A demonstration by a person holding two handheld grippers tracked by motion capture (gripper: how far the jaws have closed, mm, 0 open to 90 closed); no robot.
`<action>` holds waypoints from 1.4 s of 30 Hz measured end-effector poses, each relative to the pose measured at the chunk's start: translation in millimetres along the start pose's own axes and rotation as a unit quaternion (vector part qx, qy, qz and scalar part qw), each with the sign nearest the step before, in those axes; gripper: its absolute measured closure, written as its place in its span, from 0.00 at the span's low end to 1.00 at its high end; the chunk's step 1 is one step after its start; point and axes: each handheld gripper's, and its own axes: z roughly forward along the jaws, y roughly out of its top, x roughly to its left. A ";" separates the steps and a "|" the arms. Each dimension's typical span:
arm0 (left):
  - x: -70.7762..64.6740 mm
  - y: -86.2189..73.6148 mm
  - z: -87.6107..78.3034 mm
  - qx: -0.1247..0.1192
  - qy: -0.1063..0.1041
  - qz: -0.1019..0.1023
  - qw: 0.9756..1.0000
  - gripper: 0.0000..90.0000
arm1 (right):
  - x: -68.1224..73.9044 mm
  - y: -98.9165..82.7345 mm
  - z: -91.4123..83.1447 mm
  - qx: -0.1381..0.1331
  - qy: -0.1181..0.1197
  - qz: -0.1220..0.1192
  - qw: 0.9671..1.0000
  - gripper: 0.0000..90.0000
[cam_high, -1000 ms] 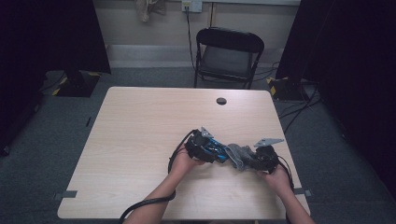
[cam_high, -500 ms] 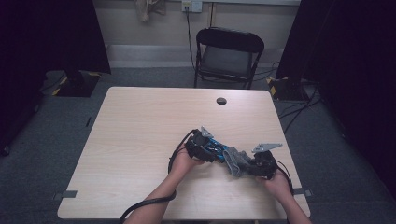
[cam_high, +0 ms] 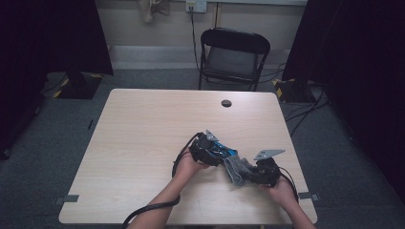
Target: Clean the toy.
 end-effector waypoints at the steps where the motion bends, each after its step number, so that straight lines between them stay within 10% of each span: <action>1: 0.3 -0.1 0.0 -0.001 0.000 0.000 1.000 0.26 | 1.5 0.4 0.5 0.001 0.003 -0.002 1.000 0.79; 15: 3.2 -1.6 -0.8 -0.009 -0.011 -0.005 1.000 0.26 | 12.1 0.6 -10.5 -0.008 0.032 -0.019 0.999 0.79; 27: 2.1 -1.5 -0.7 -0.008 -0.008 0.000 1.000 0.26 | -34.5 13.6 -40.1 -0.052 -0.071 0.033 0.996 0.79; 42: 3.0 -2.4 -0.7 -0.012 -0.013 -0.002 1.000 0.26 | -51.9 18.1 2.0 -0.018 -0.119 0.063 0.991 0.78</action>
